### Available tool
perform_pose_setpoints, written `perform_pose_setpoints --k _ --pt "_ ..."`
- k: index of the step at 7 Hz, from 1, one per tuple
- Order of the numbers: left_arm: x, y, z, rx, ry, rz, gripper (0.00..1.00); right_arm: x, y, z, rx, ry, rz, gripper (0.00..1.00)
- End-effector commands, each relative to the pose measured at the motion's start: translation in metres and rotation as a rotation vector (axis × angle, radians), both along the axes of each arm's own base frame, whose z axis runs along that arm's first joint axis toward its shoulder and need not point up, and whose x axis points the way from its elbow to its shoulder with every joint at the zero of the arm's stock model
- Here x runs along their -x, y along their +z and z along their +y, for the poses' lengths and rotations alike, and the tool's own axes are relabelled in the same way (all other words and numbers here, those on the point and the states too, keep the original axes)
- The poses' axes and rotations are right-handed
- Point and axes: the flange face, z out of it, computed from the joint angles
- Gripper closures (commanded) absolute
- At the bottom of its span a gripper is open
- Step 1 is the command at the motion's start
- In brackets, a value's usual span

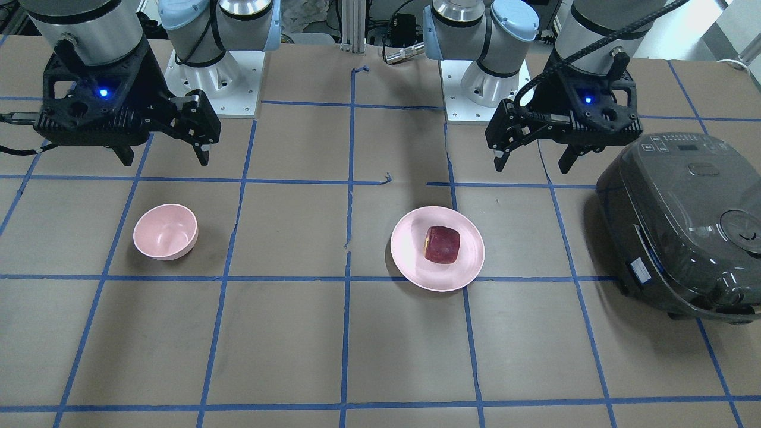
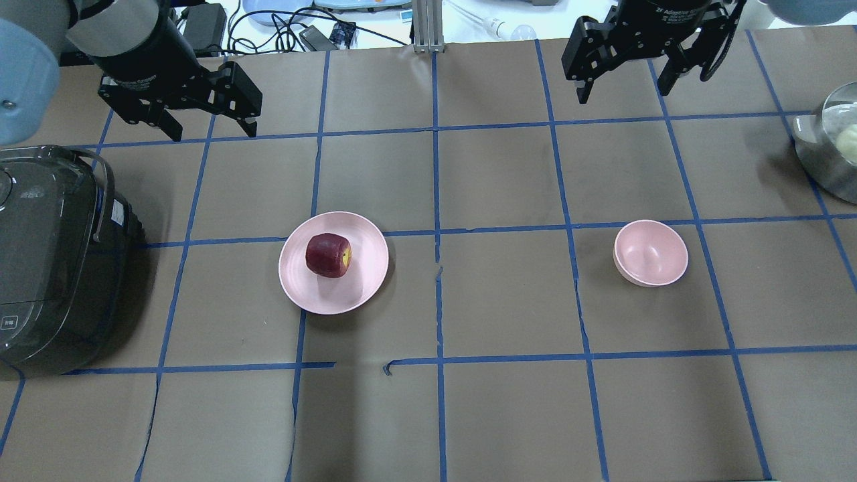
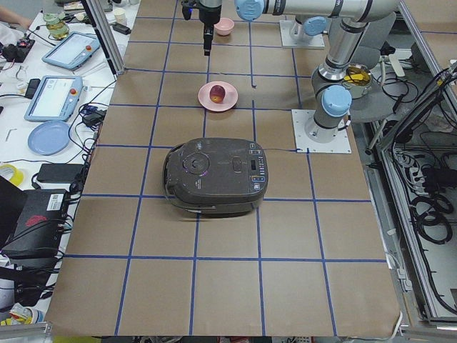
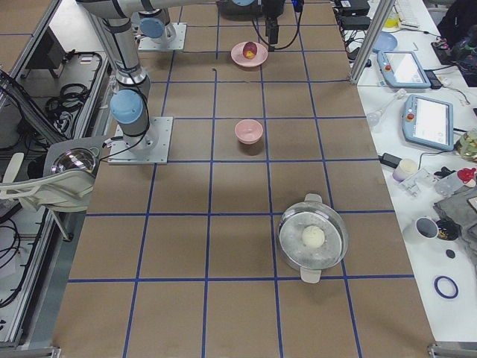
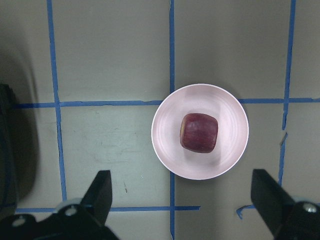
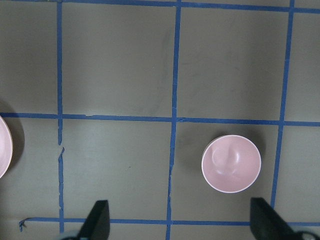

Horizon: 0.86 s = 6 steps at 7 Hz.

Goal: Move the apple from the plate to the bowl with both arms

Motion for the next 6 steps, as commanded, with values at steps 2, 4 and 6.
perform_pose_setpoints --k 2,4,6 --pt "0.000 0.000 -0.001 0.001 -0.002 -0.005 0.00 0.000 -0.001 -0.001 -0.001 0.000 -0.001 0.00" --pt "0.000 -0.012 -0.002 -0.023 0.000 0.002 0.00 0.005 -0.003 -0.004 0.000 -0.007 0.002 0.00" --pt "0.008 -0.087 -0.019 -0.056 0.006 0.010 0.00 0.067 -0.051 -0.039 -0.088 -0.020 -0.012 0.00"
